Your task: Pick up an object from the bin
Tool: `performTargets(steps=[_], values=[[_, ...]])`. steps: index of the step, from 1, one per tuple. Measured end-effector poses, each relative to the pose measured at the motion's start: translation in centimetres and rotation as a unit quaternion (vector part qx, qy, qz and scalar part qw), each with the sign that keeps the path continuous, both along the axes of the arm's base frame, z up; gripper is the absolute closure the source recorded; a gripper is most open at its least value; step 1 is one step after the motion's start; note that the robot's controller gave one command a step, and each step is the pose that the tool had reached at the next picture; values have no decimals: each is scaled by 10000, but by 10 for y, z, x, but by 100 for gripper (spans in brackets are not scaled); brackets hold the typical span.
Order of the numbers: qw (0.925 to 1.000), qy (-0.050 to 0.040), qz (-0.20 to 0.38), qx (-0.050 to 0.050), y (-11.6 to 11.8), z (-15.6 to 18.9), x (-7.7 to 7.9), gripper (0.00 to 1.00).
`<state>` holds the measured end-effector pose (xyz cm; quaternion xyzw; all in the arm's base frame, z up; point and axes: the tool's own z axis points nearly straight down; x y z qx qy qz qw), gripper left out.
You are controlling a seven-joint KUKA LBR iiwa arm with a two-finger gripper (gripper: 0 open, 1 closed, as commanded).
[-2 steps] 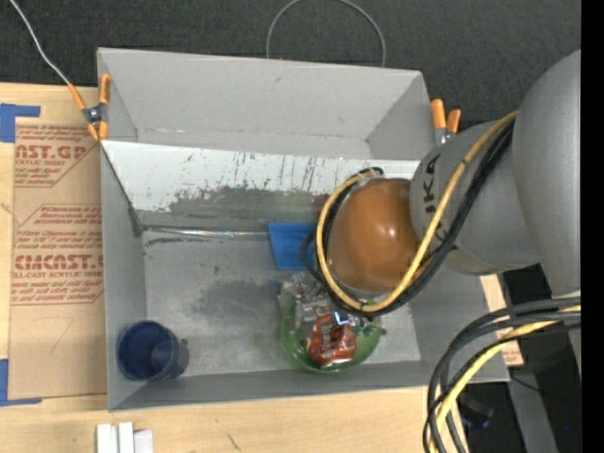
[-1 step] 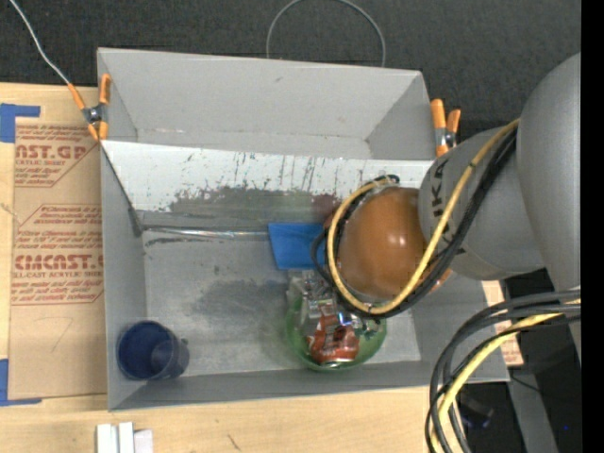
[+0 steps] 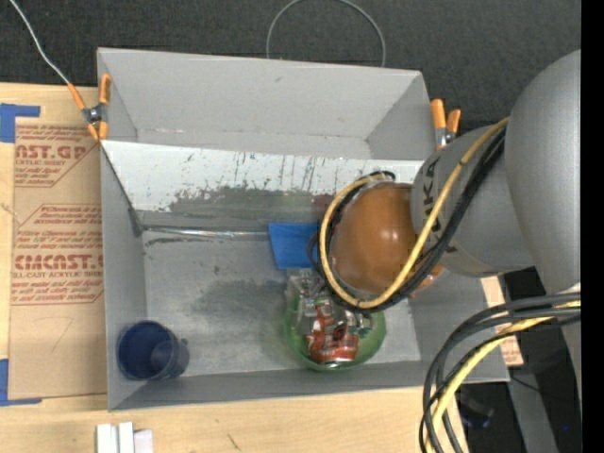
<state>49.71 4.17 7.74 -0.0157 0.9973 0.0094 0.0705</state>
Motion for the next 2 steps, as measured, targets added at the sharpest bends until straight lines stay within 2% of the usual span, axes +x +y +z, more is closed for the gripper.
performTargets(steps=[2], values=[[10000,-1,-2,2,0,0,0,100]])
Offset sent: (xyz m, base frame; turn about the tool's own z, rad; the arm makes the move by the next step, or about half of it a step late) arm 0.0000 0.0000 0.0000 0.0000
